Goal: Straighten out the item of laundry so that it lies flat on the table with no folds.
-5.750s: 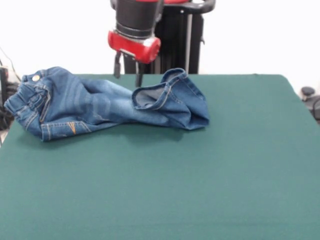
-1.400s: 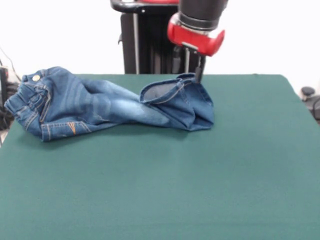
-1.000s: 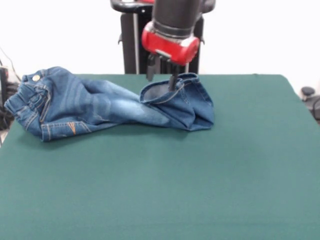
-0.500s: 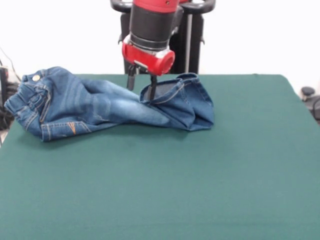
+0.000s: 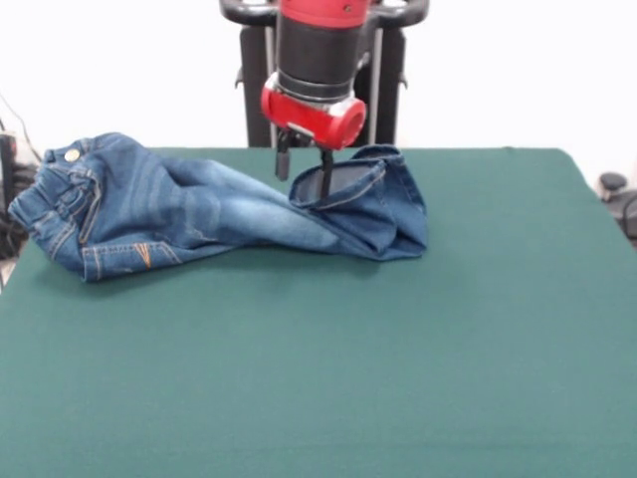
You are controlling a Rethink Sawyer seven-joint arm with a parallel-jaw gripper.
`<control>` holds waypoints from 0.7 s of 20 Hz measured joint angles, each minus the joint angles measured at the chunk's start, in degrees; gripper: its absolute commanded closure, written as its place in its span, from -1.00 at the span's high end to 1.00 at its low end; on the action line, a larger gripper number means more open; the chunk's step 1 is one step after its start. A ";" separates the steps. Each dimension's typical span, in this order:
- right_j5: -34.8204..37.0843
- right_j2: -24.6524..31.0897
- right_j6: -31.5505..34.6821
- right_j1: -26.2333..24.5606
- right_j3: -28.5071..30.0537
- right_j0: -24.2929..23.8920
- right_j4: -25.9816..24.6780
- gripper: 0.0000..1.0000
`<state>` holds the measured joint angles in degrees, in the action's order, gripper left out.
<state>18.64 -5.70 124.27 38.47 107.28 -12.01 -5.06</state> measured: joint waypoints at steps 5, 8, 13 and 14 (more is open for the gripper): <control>0.93 0.00 0.00 0.05 -0.01 0.94 0.00 1.00; 1.11 0.00 0.00 -0.08 -0.02 1.65 0.01 1.00; 1.11 0.02 0.00 -1.06 -0.01 2.58 0.01 1.00; 1.11 0.02 0.00 -1.27 0.03 2.57 0.02 1.00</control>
<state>19.75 -5.69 124.27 37.20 107.31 -9.45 -5.04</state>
